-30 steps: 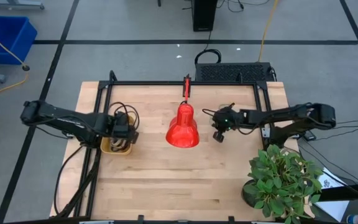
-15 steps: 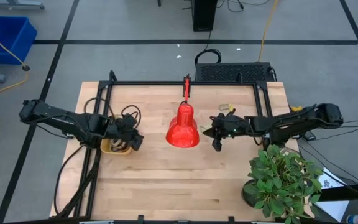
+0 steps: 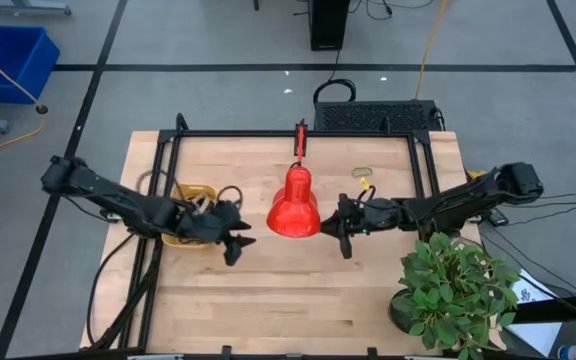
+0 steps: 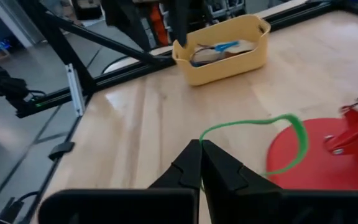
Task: Pick and place rubber bands into bin
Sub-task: Put the bottom green rubber band into the yellow bin
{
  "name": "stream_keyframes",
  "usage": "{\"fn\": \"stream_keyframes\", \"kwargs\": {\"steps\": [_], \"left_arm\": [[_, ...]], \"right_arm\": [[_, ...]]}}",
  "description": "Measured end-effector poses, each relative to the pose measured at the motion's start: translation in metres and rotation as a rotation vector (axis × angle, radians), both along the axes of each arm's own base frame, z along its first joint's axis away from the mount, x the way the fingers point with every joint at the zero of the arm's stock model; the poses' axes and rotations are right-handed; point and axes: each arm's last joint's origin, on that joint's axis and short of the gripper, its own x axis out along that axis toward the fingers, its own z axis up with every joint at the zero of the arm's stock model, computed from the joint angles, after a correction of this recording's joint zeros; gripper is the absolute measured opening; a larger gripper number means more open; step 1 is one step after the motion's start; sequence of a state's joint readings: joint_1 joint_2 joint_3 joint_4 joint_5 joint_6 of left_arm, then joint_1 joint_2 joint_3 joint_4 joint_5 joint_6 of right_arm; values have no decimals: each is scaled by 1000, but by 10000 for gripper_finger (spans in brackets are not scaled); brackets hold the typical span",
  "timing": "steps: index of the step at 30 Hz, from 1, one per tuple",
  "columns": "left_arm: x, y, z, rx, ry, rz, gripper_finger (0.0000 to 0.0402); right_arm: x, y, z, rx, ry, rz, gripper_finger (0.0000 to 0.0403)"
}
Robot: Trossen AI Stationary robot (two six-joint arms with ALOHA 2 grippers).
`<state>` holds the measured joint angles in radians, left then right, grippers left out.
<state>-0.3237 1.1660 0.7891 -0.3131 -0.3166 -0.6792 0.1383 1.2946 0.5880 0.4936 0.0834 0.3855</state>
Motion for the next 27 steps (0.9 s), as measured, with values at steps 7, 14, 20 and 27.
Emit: {"fn": "stream_keyframes", "kwargs": {"steps": [7, 14, 20, 27], "left_arm": [[30, -11, -35, 36, 69, -37, 225], [60, -20, -58, 42, -20, -95, 225], [79, -26, -71, 201, -117, -222, 225], [90, -28, -75, 454, -199, -310, 225]], "right_arm": [[10, 13, -14, 60, -6, 25, 0], [16, 27, -25, 105, -8, 57, 0], [17, 35, -33, 131, 14, 73, 0], [17, 38, -31, 152, -10, 82, 0]]}}
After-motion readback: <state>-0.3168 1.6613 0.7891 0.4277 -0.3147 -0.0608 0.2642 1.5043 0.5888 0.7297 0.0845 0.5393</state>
